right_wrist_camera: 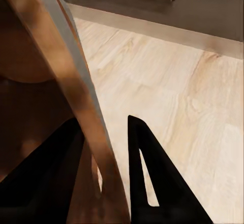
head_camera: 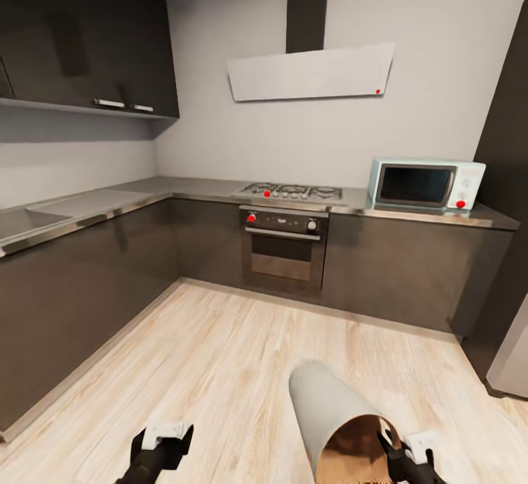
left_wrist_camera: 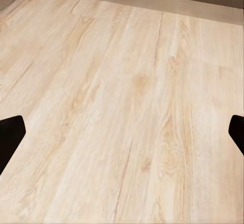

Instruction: Put the three can of soda from the living room inside the tash can in the kitchen.

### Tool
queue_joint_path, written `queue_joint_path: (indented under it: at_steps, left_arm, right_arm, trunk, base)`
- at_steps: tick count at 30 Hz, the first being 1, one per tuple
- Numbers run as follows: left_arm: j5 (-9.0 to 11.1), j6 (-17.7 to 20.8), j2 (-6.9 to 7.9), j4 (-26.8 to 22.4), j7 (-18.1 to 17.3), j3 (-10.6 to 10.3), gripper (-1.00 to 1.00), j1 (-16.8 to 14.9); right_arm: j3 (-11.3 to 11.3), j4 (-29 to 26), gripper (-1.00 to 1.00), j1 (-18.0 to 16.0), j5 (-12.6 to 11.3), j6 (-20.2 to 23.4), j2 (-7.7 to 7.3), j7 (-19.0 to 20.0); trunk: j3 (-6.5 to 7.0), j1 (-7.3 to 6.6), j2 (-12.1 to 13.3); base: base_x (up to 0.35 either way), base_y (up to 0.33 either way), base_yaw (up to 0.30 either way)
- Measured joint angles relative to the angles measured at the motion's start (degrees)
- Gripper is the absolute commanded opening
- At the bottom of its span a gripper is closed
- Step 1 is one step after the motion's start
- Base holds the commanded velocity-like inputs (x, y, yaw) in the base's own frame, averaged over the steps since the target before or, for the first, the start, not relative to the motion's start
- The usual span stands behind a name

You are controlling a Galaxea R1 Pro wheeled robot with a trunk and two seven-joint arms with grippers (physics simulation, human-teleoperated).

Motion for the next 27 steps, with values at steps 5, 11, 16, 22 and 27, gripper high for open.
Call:
queue_joint_path:
  at_steps: [5, 11, 16, 22, 27]
  left_arm:
    - [0.1, 1.1, 0.30, 4.1, 0.0, 0.0, 1.00, -2.0]
    - [0.0, 1.2, 0.42, 5.7, -0.2, -0.1, 1.00, -2.4]
    - [0.0, 1.1, 0.53, 6.1, -0.4, 0.0, 1.00, -2.5]
    - [0.0, 0.1, 0.76, 6.1, -0.6, 0.0, 1.00, -2.5]
    - [0.1, -0.1, 0.86, 6.1, -0.7, -0.1, 1.00, -2.5]
  right_arm:
    - [2.3, -1.0, -1.00, -0.4, -0.7, 2.4, 0.74, -2.9]
    - [2.1, -1.1, -1.00, -0.4, -1.1, 2.3, -0.39, -2.3]
    - [1.8, -0.7, -1.00, -0.3, -1.3, 1.9, -3.10, 0.1]
    - [1.7, -0.4, -1.00, 0.4, -3.2, 1.6, -7.28, 1.5]
    - [1.8, -0.5, -1.00, 0.4, -8.7, 1.0, -8.82, 7.9]
  trunk:
    - [0.89, -1.10, 2.0]
    - [1.97, -2.41, 4.4]
    - [2.86, -3.51, 6.4]
    - [3.93, -4.83, 8.8]
    - [4.83, -5.93, 10.8]
  base:
    - [0.000, 0.000, 0.000]
    - [0.000, 0.000, 0.000]
    - [0.000, 0.000, 0.000]
    - [0.000, 0.000, 0.000]
    - [0.000, 0.000, 0.000]
